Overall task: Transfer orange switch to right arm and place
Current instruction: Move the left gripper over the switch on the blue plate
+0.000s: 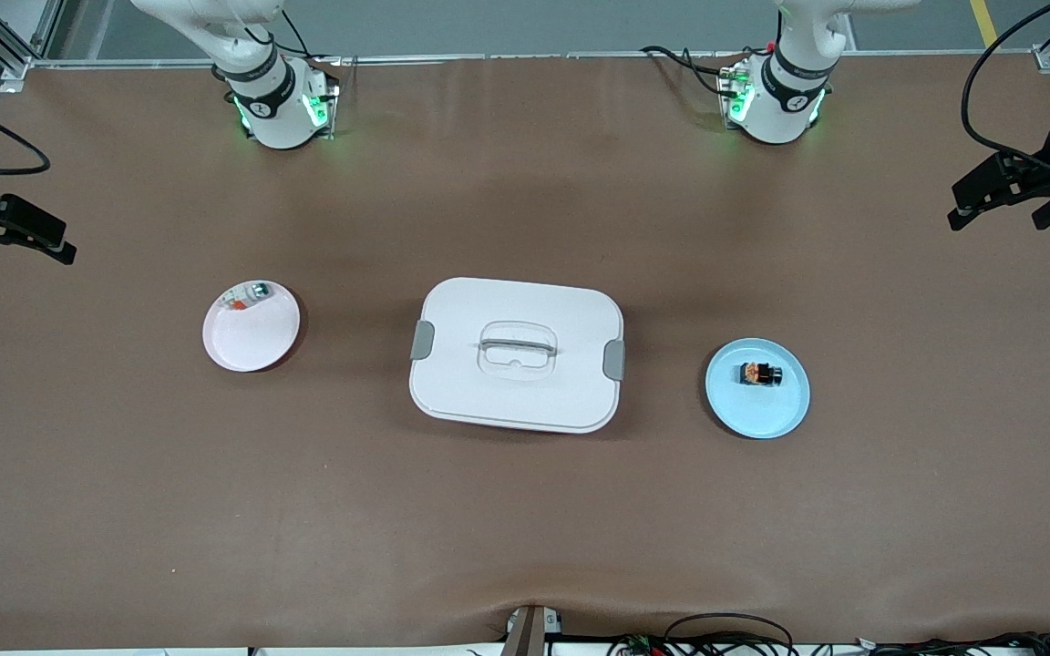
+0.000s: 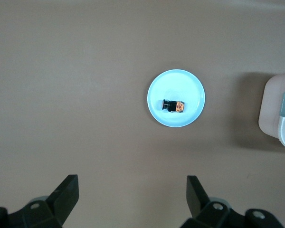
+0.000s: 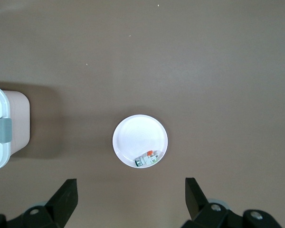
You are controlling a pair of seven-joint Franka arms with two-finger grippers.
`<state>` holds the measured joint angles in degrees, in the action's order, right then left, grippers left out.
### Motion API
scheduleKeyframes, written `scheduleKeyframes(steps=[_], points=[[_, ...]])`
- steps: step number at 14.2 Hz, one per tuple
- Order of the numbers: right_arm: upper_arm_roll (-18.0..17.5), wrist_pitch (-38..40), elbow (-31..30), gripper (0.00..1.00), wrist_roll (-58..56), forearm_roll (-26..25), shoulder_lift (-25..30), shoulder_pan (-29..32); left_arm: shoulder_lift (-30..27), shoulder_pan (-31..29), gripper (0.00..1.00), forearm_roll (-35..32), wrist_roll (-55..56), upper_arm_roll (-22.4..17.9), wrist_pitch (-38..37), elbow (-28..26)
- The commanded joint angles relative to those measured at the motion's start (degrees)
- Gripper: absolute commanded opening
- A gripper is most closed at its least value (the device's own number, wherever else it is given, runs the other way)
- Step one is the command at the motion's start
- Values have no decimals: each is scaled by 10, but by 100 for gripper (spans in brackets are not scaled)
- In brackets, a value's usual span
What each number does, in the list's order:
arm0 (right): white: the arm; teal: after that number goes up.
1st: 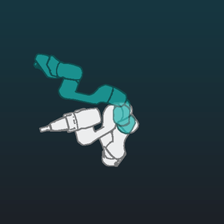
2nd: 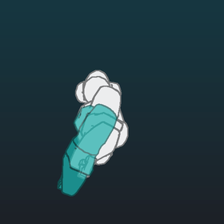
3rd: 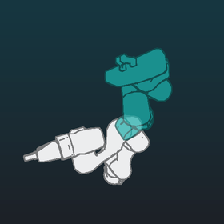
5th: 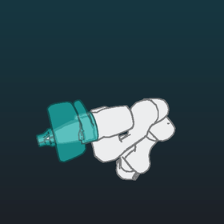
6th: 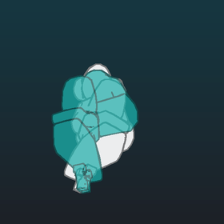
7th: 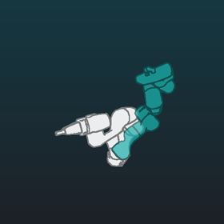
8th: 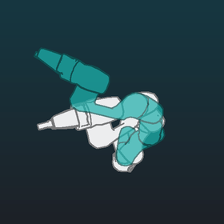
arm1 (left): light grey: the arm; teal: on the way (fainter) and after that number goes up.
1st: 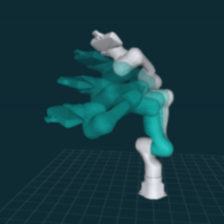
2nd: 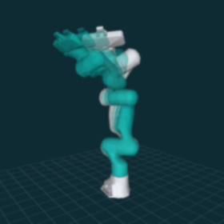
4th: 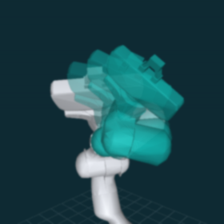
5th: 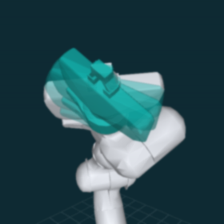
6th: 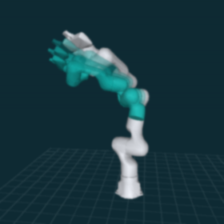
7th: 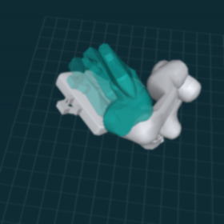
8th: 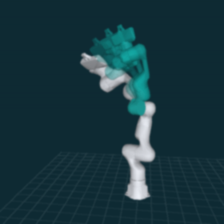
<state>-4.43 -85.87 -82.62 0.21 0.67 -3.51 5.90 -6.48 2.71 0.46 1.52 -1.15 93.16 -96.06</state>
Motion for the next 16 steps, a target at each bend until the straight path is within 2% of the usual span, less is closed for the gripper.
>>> scheduleKeyframes(steps=[1, 8, 9, 16], points=[[-8, 2, -7, 100, 1, -6, 11, 10, 7, 4, 100, 3, -3, -3, -13, 16], [-9, 4, -8, 100, 1, -2, 10, 10, 16, 2, 100, 8, 17, -3, -16, 9], [-9, 4, -7, 100, 0, -2, 10, 10, 17, 4, 100, 8, 20, -3, -34, 8], [-8, 4, -4, 100, -4, -3, 8, 11, 66, 9, 100, 9, 24, 14, -20, -6]])
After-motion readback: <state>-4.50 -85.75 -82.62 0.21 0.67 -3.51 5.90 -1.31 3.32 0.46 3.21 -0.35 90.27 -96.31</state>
